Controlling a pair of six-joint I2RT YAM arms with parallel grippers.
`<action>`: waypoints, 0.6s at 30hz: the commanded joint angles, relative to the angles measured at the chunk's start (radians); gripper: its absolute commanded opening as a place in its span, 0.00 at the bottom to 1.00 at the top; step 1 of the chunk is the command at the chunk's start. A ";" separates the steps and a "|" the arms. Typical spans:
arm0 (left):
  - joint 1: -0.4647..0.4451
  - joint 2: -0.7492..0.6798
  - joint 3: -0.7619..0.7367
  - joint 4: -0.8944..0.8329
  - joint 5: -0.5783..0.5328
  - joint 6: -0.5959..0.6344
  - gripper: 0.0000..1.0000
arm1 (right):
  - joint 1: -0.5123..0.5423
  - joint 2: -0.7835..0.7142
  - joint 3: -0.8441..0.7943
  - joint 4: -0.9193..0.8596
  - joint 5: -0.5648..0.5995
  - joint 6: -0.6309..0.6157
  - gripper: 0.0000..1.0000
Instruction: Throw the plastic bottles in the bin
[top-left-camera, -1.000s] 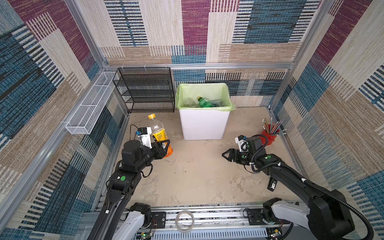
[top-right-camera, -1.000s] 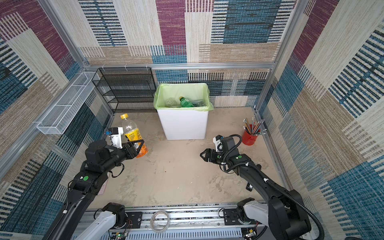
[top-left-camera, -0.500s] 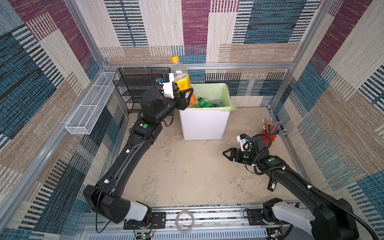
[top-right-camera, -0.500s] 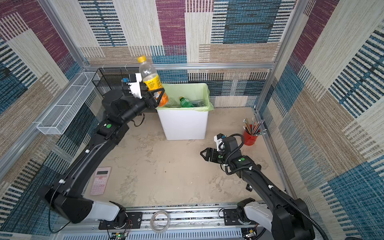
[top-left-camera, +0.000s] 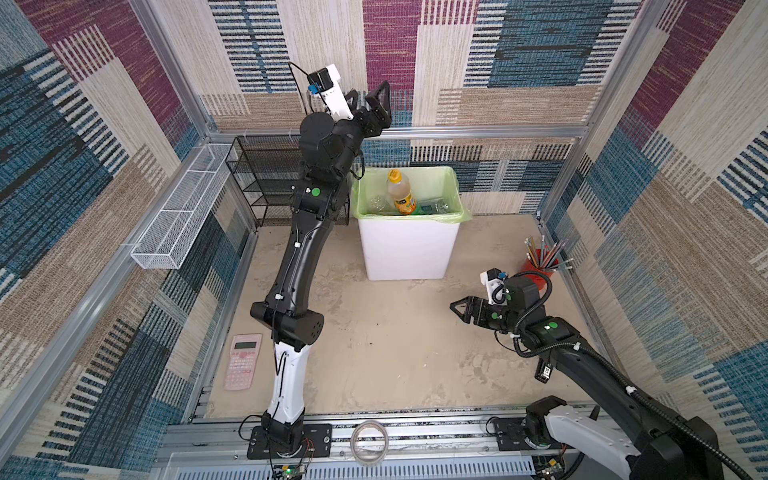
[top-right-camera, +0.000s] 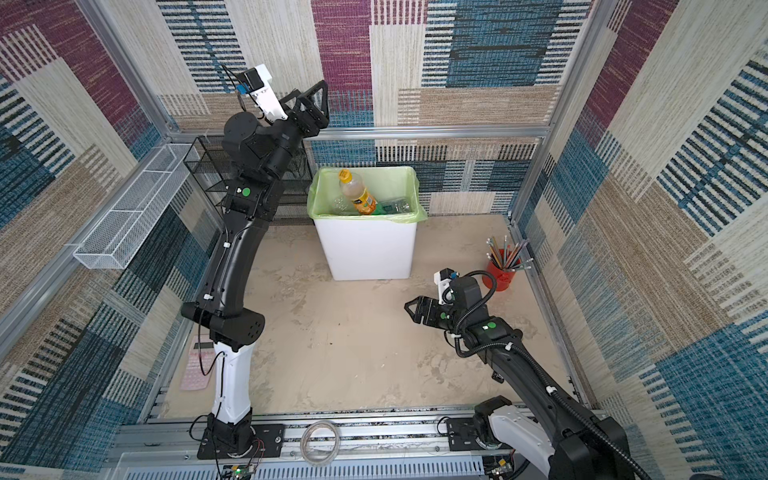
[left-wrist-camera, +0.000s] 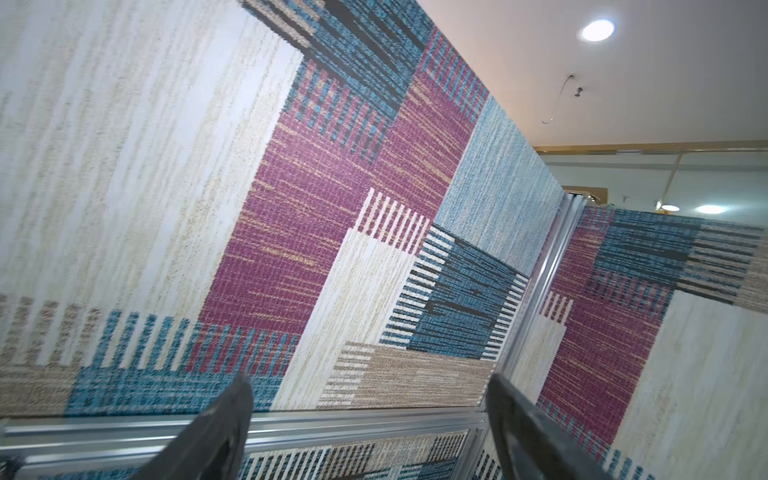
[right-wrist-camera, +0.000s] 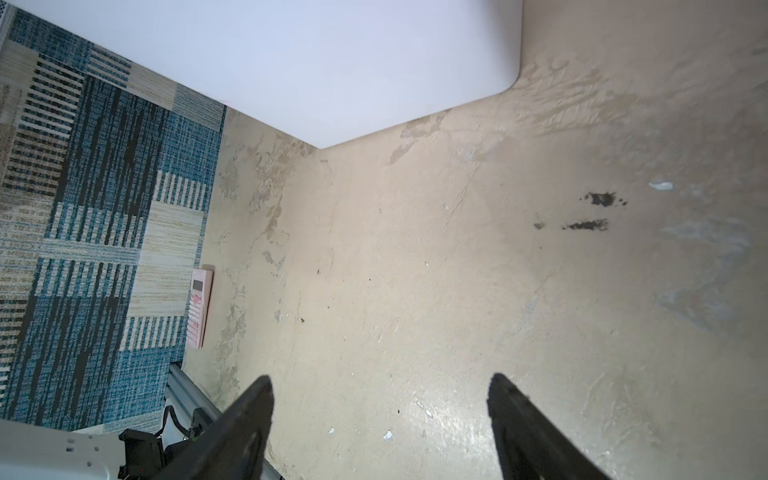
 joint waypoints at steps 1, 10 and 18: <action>0.000 -0.173 -0.254 0.189 -0.011 0.013 0.87 | -0.002 0.010 0.003 0.003 0.005 0.004 0.82; 0.019 -0.730 -1.065 0.226 -0.095 0.083 0.86 | -0.004 0.061 0.007 0.038 -0.012 0.004 0.82; 0.072 -1.110 -1.588 -0.006 -0.195 0.029 0.85 | -0.004 0.110 0.003 0.082 -0.039 0.013 0.81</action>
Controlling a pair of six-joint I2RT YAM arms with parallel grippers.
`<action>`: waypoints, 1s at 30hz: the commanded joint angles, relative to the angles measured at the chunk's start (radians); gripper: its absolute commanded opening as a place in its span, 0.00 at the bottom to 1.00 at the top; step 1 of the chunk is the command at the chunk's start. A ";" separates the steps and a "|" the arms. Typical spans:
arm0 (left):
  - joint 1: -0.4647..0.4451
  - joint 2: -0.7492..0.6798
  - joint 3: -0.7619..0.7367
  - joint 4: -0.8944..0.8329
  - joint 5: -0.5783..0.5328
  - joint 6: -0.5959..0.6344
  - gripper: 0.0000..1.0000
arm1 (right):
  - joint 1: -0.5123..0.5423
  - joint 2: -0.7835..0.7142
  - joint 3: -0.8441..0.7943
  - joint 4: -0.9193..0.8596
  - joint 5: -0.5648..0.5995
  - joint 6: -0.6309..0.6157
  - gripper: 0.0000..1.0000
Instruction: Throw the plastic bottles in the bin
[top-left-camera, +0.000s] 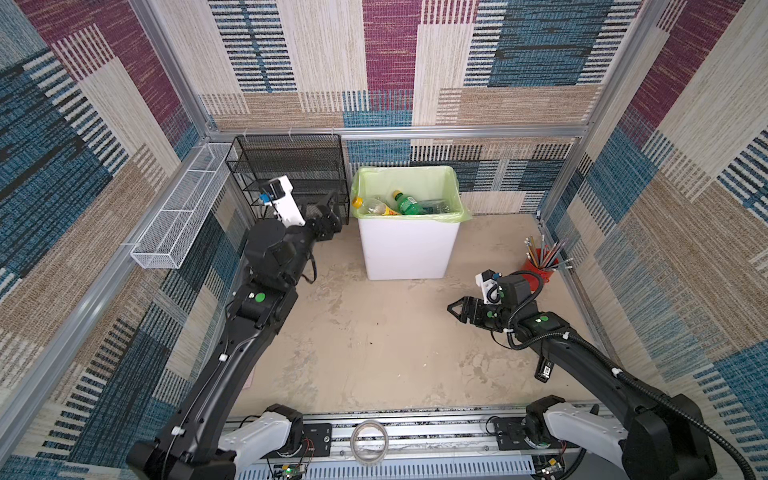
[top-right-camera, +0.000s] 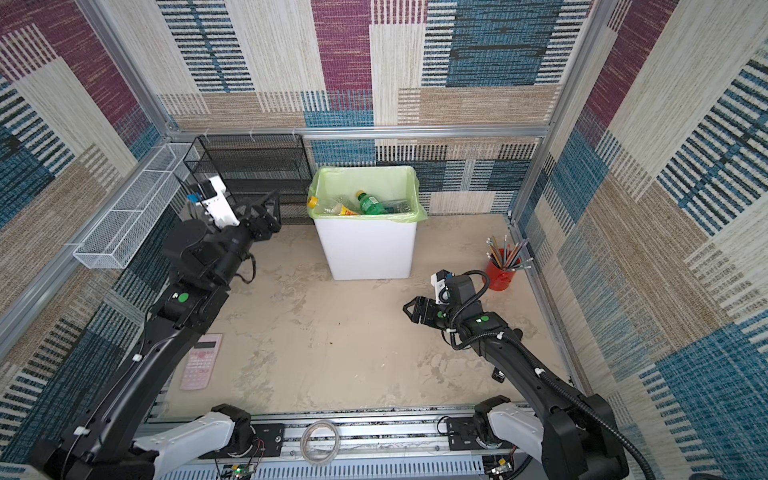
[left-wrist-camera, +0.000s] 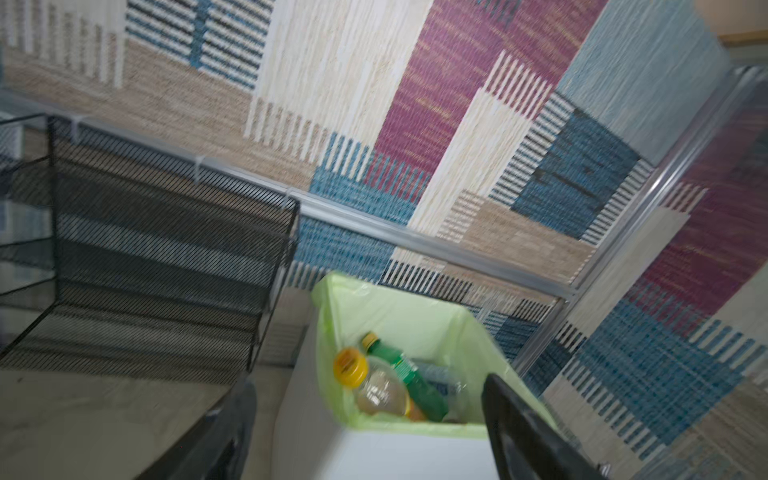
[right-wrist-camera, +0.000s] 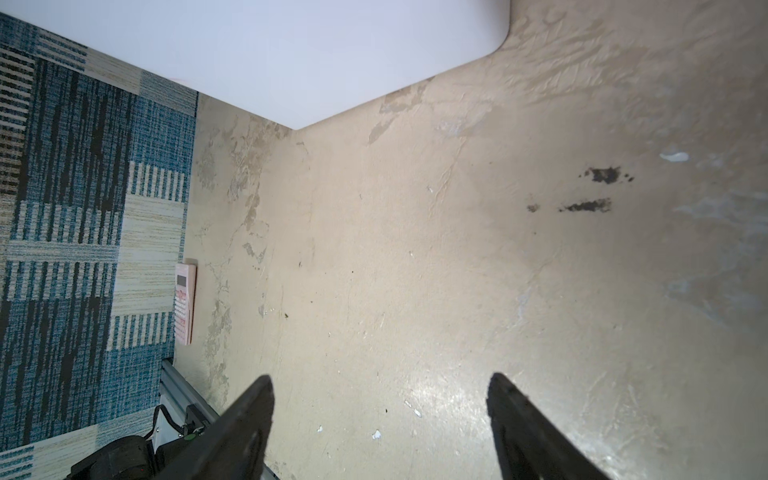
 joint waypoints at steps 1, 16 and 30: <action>0.011 -0.102 -0.133 -0.139 -0.070 -0.025 0.85 | 0.000 0.018 0.002 0.068 -0.022 0.013 0.81; 0.061 -0.252 -0.488 -0.266 -0.239 -0.066 0.86 | -0.178 0.033 0.078 0.286 0.185 -0.284 0.86; 0.091 -0.208 -0.700 -0.058 -0.364 0.057 0.89 | -0.232 -0.112 -0.427 1.161 0.398 -0.559 0.99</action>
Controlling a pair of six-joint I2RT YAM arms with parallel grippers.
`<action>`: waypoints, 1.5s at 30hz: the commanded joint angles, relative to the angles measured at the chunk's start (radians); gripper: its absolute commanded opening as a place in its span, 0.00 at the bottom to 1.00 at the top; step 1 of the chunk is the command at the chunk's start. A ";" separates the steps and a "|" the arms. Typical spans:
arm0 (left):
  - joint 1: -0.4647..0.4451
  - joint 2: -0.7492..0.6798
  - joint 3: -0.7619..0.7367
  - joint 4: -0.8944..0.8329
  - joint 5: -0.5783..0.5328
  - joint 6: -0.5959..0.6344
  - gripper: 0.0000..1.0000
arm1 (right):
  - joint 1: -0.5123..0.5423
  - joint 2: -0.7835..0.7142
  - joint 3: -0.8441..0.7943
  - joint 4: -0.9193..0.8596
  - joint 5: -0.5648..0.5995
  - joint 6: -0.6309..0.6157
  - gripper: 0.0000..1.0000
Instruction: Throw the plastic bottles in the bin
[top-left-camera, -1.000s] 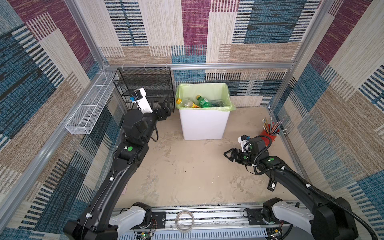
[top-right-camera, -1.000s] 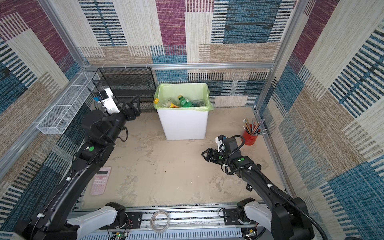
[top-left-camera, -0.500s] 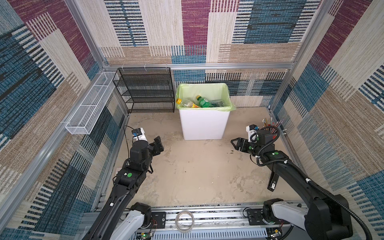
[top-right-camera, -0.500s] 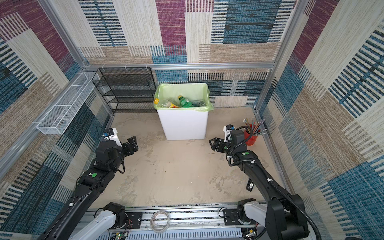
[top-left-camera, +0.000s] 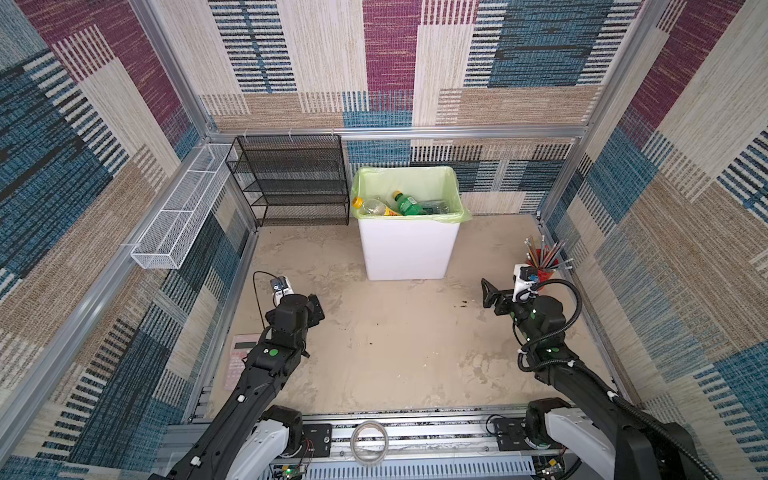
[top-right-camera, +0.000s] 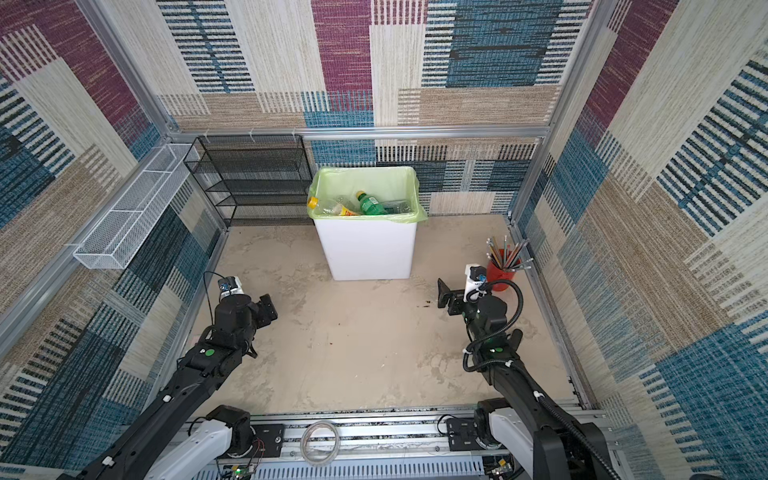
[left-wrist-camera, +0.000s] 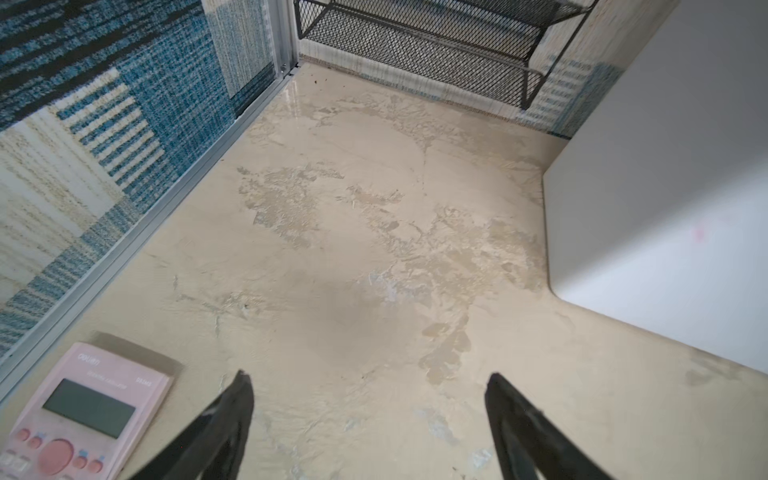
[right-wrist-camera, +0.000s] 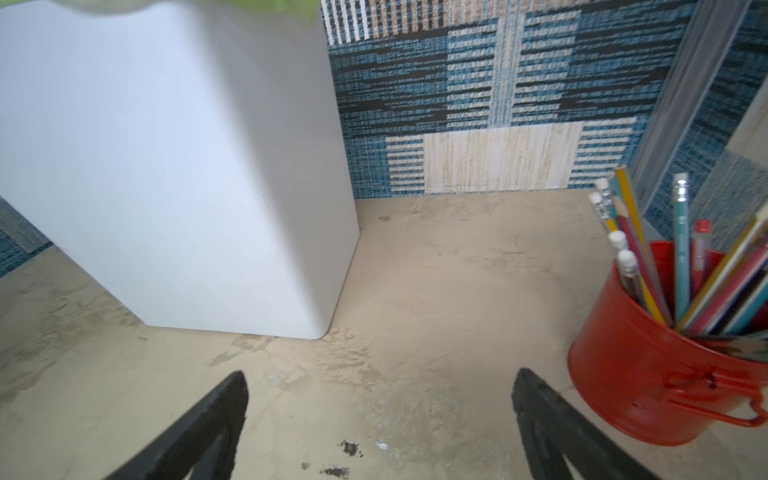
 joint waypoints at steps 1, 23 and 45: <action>0.008 0.006 -0.056 0.146 -0.056 0.075 0.89 | -0.013 0.041 -0.049 0.298 0.054 -0.056 0.99; 0.218 0.455 -0.183 0.882 0.242 0.328 0.98 | -0.157 0.588 -0.136 0.931 -0.013 -0.028 1.00; 0.300 0.705 -0.096 1.003 0.439 0.384 1.00 | -0.157 0.579 -0.076 0.797 -0.032 -0.041 1.00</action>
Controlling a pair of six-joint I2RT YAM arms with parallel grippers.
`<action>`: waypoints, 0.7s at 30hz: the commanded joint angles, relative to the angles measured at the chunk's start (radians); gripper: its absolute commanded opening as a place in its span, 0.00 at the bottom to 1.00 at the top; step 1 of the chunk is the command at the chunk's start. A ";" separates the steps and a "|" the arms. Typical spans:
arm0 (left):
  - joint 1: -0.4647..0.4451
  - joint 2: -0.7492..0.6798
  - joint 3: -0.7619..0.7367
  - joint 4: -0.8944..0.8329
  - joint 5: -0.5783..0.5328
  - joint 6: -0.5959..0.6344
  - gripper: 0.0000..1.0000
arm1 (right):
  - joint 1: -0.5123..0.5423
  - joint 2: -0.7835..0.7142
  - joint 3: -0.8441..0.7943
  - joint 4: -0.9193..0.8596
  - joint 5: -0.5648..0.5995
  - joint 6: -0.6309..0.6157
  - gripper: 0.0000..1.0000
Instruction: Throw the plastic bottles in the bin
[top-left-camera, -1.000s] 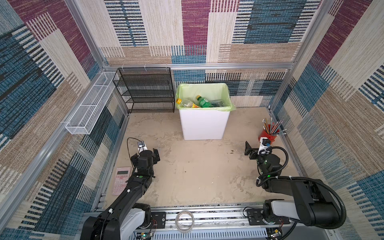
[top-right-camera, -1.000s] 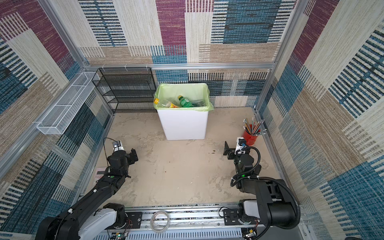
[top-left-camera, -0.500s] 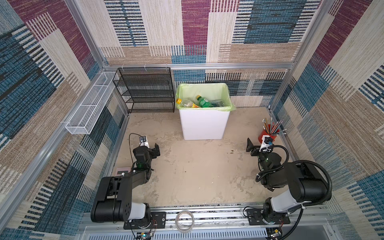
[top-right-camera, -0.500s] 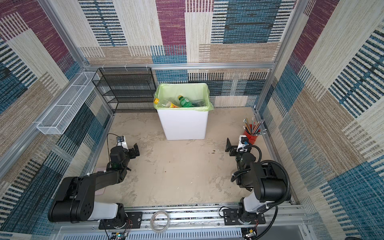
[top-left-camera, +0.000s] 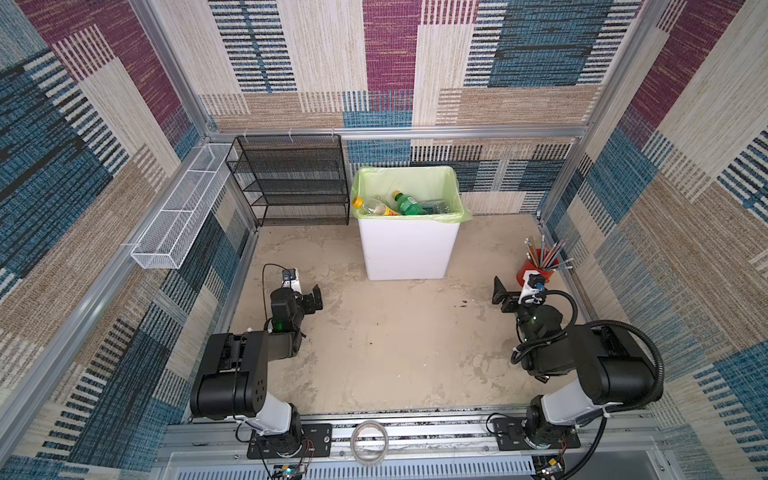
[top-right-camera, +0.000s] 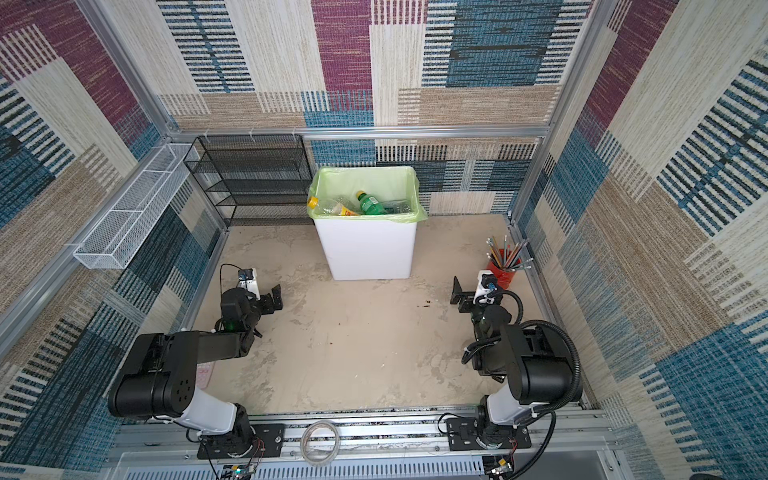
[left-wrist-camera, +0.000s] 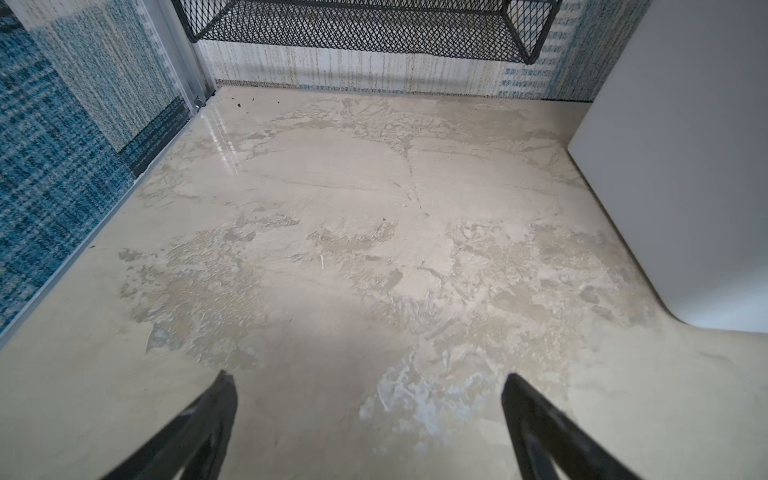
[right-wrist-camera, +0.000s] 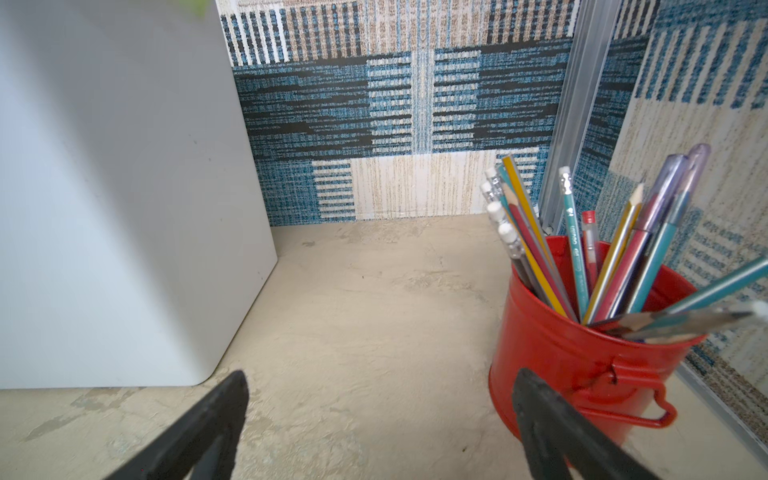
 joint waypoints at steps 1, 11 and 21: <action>0.001 0.003 -0.001 0.042 0.007 0.010 1.00 | 0.001 0.000 0.006 0.008 -0.032 -0.009 0.99; -0.004 -0.002 -0.001 0.036 -0.002 0.013 1.00 | 0.001 0.006 0.022 -0.016 -0.095 -0.032 0.99; -0.007 0.000 0.005 0.027 0.001 0.018 1.00 | 0.001 0.005 0.017 -0.006 -0.104 -0.034 0.99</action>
